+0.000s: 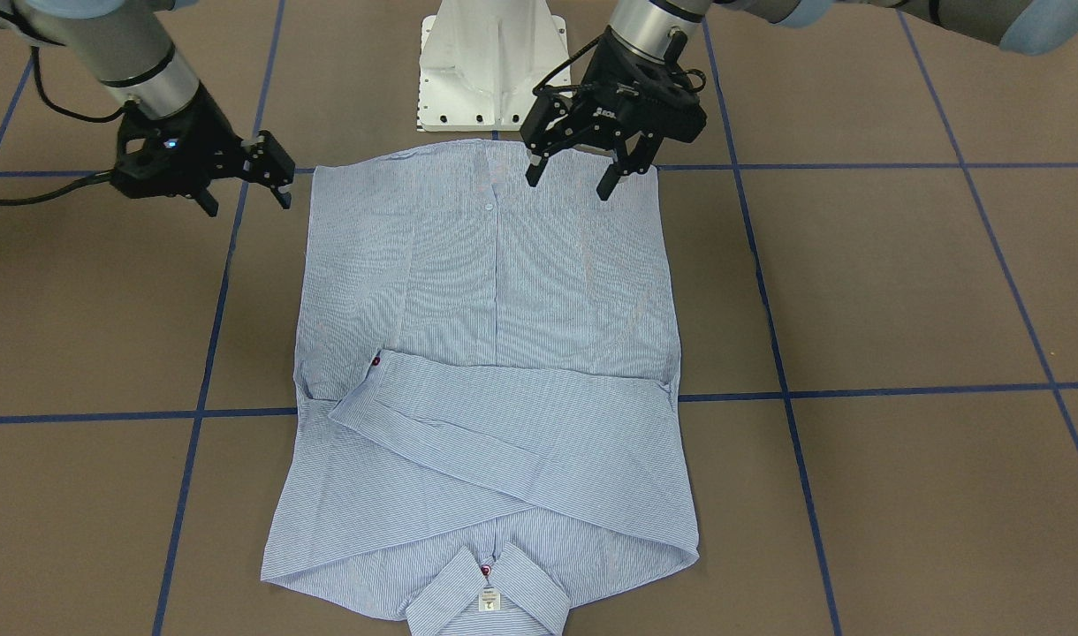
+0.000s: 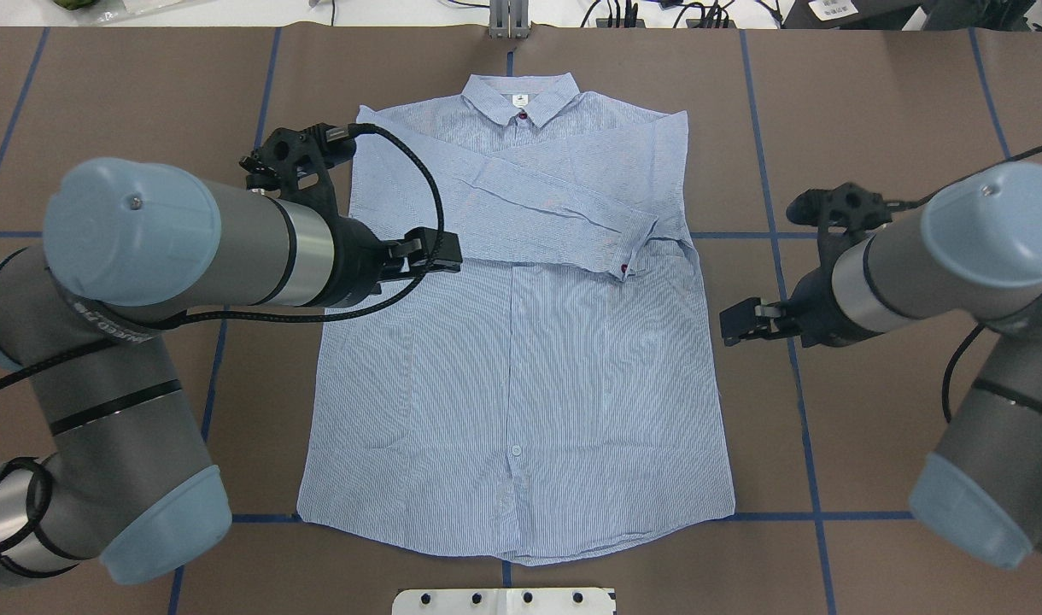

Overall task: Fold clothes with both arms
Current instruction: 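Move both grippers to the shirt's side edges near the hem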

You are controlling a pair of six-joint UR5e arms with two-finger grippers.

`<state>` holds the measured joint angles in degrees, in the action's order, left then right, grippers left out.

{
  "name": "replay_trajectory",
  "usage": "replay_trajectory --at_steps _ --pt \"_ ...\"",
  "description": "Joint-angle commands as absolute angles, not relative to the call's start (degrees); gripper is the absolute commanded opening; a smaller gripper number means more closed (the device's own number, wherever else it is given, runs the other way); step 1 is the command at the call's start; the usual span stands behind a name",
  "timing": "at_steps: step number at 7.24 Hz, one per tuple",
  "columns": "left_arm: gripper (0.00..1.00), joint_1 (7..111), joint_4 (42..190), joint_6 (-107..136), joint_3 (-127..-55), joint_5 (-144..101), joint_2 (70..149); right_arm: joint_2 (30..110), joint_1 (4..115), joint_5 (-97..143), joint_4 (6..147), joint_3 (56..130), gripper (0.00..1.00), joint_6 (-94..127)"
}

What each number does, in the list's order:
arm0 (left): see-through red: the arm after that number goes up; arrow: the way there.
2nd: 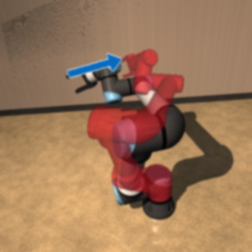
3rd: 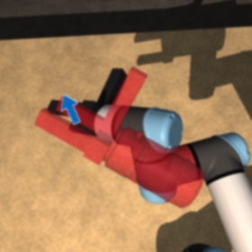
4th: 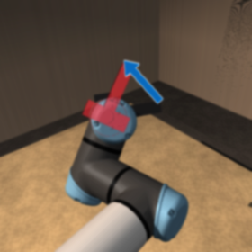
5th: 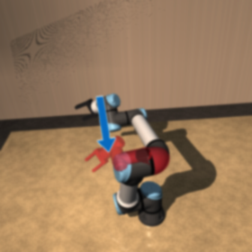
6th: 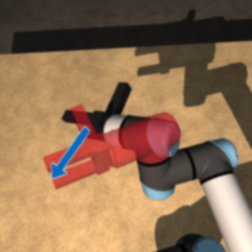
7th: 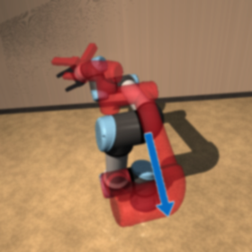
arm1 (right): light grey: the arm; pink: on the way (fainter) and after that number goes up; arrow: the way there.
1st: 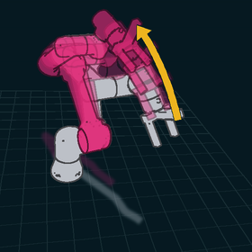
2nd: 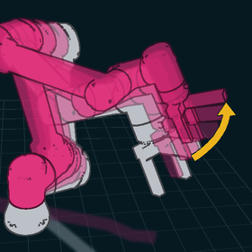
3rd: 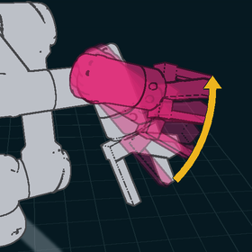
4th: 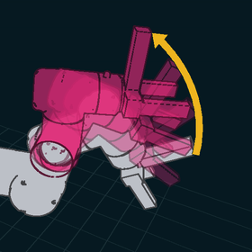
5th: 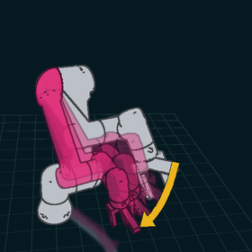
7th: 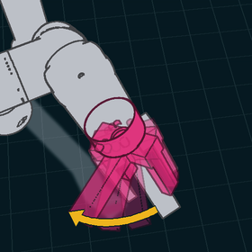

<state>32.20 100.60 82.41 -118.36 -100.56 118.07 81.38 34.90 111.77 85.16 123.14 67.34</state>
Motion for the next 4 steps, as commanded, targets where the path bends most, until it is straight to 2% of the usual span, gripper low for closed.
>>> replay_trajectory --at_steps 1,4 --pt "1.00 32.52 99.32 79.11 -122.07 -99.67 110.86 81.73 24.81 104.95 85.17 123.31 1.00 75.14" --pt "1.00 31.82 99.32 79.19 -121.99 -98.54 110.57 84.20 20.40 105.38 85.17 121.04 0.96 75.32"
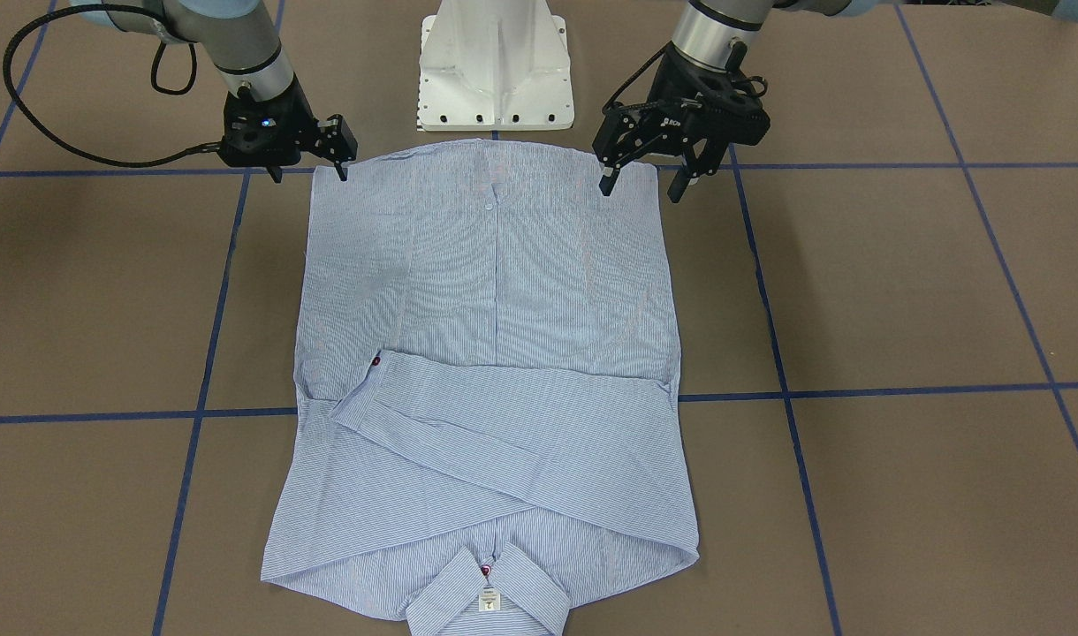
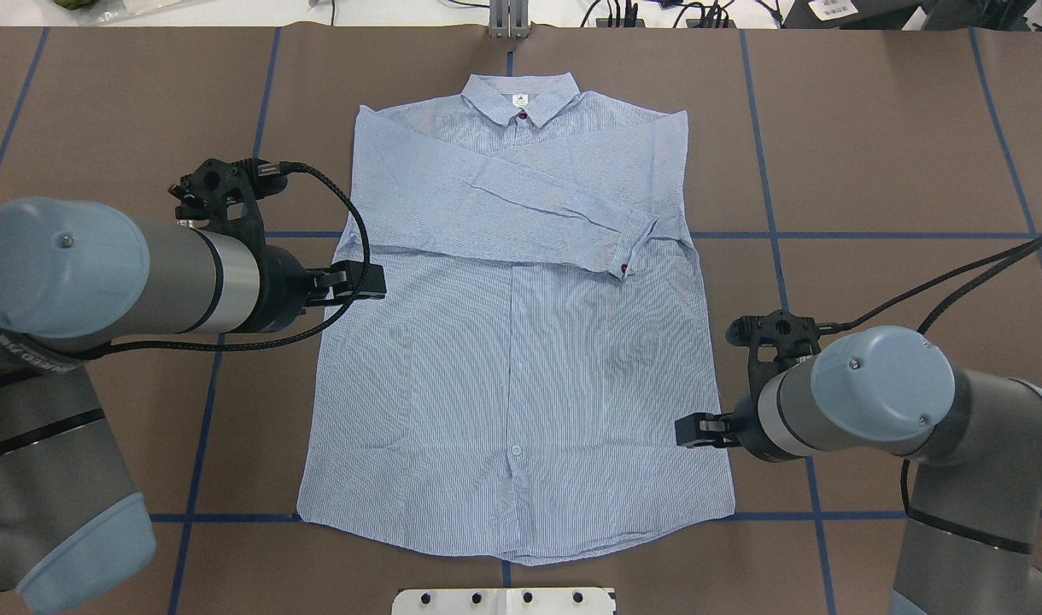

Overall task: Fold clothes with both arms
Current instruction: 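Move both grippers to the shirt's side edges near the hem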

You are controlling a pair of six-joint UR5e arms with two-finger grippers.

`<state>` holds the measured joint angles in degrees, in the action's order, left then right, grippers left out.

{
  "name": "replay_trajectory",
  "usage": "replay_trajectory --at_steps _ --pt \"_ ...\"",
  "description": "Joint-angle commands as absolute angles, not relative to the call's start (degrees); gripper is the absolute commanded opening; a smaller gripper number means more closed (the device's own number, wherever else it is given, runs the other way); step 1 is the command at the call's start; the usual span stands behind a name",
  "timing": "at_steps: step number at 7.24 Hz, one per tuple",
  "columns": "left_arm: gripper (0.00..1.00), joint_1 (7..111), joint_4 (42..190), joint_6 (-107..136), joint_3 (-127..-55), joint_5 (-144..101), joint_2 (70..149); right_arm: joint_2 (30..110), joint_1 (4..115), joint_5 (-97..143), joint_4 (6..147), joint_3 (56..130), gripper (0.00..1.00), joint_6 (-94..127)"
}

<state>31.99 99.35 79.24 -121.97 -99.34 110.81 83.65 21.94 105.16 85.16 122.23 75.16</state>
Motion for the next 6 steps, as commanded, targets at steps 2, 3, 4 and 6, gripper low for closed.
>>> replay_trajectory --at_steps 2,3,4,6 --pt "1.00 31.73 99.32 79.19 -121.99 -98.44 110.57 84.29 18.20 105.38 85.34 119.45 0.92 75.32" --pt "1.00 31.64 99.32 79.19 -121.99 -98.44 110.65 84.46 17.41 105.47 85.69 119.10 0.89 75.32" --pt "1.00 31.55 99.32 79.19 -121.91 -98.44 110.74 84.46 16.27 105.47 85.87 118.31 0.84 75.32" --pt "1.00 31.64 99.32 79.19 -121.64 -98.44 110.57 84.46 15.03 105.64 85.69 117.51 0.72 75.32"
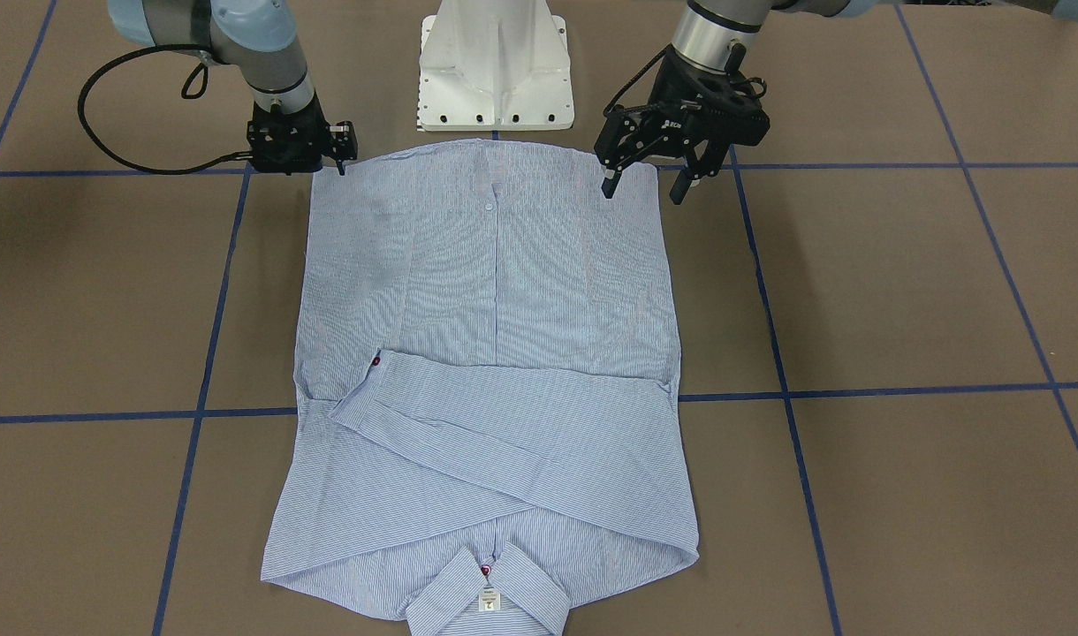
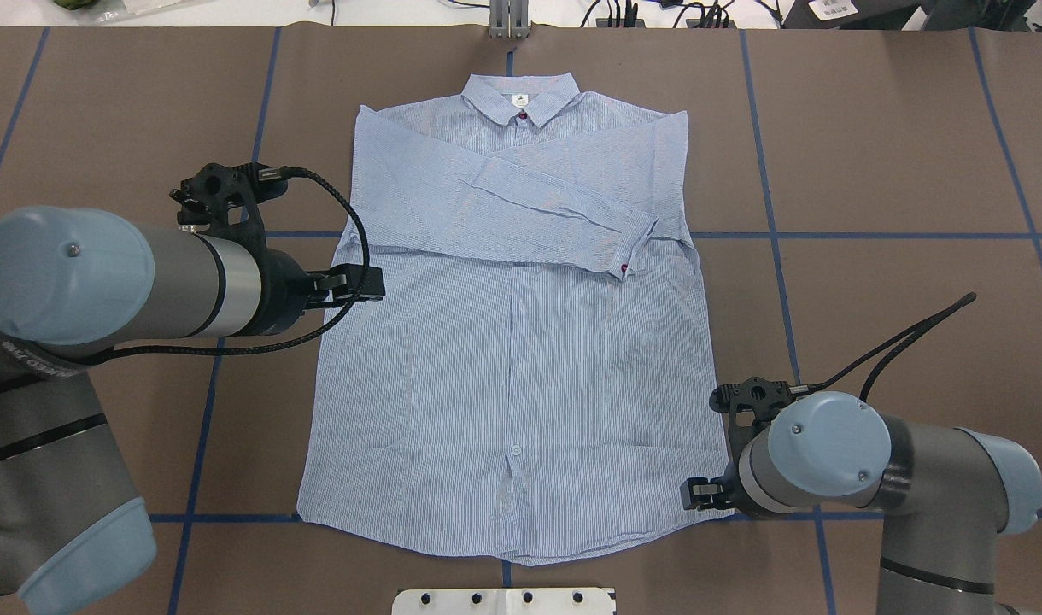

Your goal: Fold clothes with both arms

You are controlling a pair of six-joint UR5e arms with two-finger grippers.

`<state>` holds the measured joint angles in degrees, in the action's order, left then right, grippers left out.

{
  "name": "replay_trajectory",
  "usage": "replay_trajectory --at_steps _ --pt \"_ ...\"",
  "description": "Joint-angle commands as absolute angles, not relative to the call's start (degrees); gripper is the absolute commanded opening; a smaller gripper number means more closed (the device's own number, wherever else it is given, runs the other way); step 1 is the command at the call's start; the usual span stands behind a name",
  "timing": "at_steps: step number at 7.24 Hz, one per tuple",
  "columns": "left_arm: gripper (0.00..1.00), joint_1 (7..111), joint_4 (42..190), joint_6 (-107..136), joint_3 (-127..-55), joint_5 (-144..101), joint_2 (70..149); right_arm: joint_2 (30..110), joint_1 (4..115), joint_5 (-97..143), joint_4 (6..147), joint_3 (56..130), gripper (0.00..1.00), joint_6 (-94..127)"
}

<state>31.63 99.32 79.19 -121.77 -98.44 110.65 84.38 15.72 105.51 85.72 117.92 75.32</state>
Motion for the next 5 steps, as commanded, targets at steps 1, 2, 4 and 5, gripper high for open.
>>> replay_trajectory --at_steps 1,2,4,5 --pt "1.00 31.64 99.32 79.19 -121.64 -98.44 110.65 84.46 15.03 105.91 85.69 117.51 0.64 75.32" --pt "1.00 31.64 99.40 79.19 -121.55 -98.44 110.65 84.46 14.86 105.91 85.69 117.60 0.53 75.24" --pt "1.00 31.64 99.40 79.19 -121.38 -98.44 110.65 84.46 14.77 106.17 85.61 117.68 0.47 75.23" --pt "1.00 31.55 99.32 79.19 -121.29 -98.44 110.74 84.46 14.85 106.26 85.52 117.69 0.46 75.23"
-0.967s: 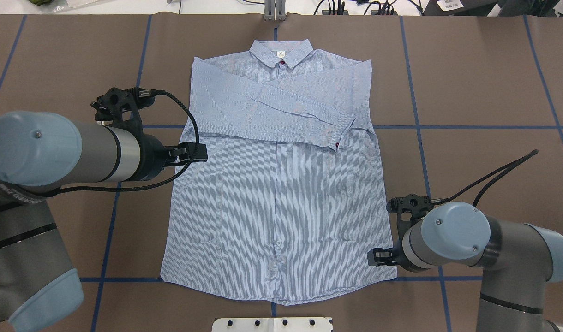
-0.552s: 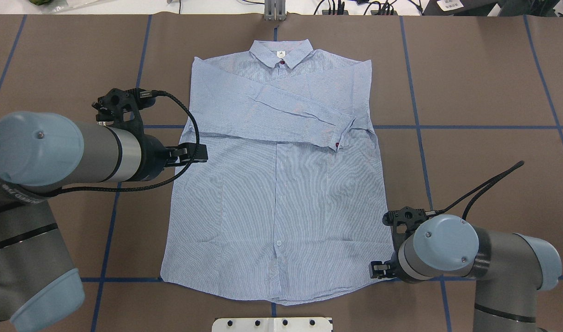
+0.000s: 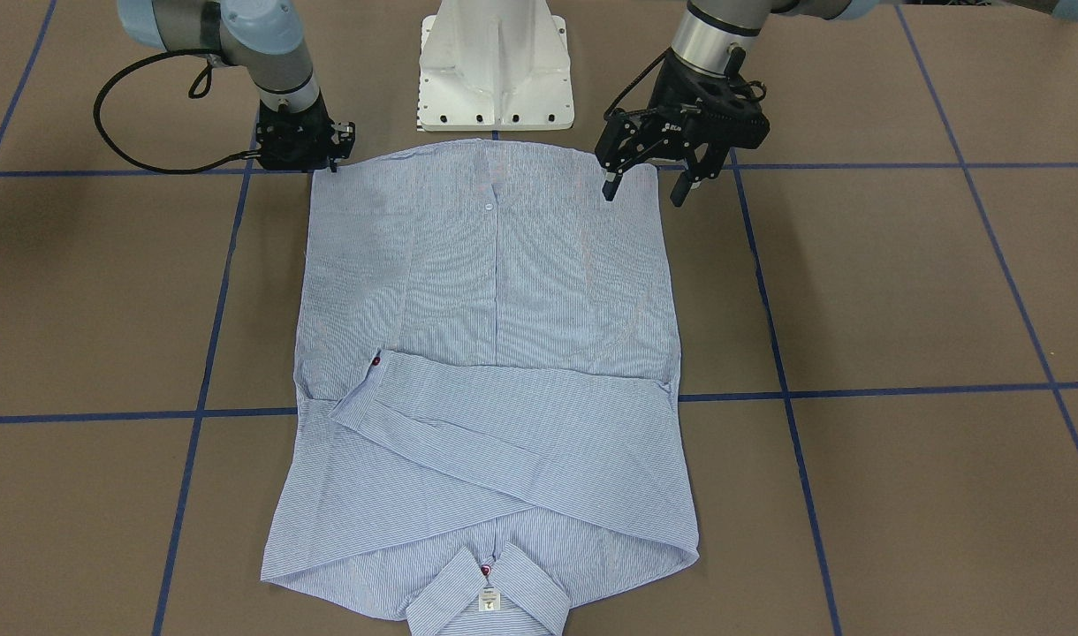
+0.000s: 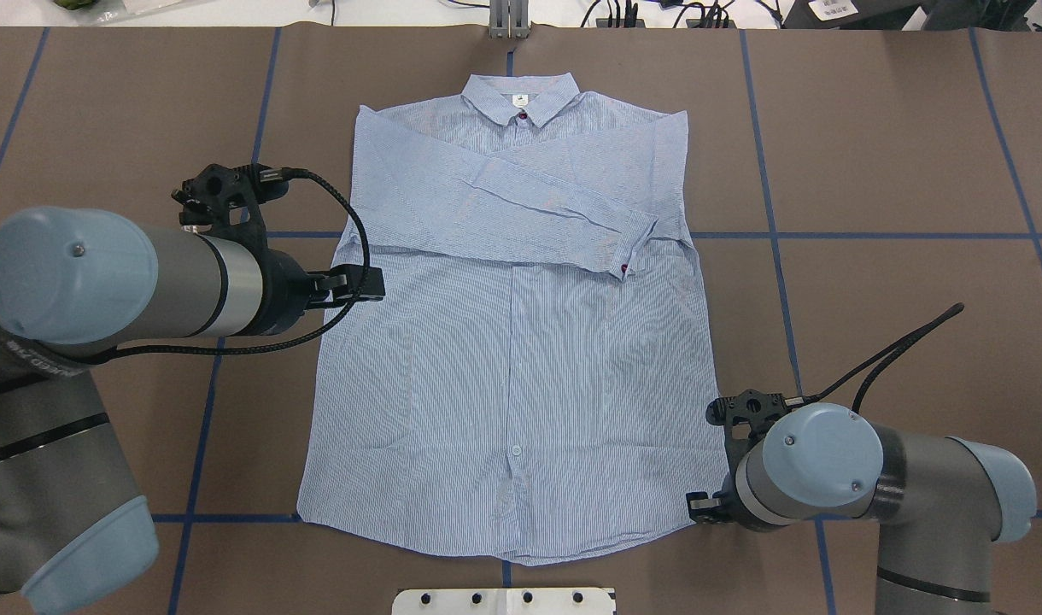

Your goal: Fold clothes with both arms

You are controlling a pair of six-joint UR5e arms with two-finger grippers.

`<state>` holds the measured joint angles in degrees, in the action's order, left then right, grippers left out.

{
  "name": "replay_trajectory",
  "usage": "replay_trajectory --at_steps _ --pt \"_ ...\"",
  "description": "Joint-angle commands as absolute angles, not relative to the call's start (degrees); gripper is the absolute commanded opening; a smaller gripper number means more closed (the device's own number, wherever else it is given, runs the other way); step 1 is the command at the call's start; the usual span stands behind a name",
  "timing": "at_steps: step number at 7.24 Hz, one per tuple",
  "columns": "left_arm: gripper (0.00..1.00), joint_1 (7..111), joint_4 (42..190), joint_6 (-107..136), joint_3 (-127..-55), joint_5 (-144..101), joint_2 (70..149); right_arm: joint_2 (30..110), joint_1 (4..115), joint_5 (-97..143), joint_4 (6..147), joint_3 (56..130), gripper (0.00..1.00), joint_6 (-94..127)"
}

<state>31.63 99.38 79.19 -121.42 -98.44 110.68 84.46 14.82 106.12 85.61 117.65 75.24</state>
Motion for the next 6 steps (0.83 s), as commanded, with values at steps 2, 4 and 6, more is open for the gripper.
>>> replay_trajectory --at_steps 2,4,6 --pt "1.00 31.55 99.40 79.19 -121.03 -98.35 110.74 84.46 14.85 106.44 85.52 117.51 0.46 75.23" --pt "1.00 31.55 99.40 79.19 -121.03 -98.35 110.92 84.64 14.85 106.70 85.78 117.16 0.46 74.97" --pt "1.00 31.55 99.40 79.19 -121.11 -98.17 111.00 84.64 14.85 106.70 85.78 117.16 0.33 74.97"
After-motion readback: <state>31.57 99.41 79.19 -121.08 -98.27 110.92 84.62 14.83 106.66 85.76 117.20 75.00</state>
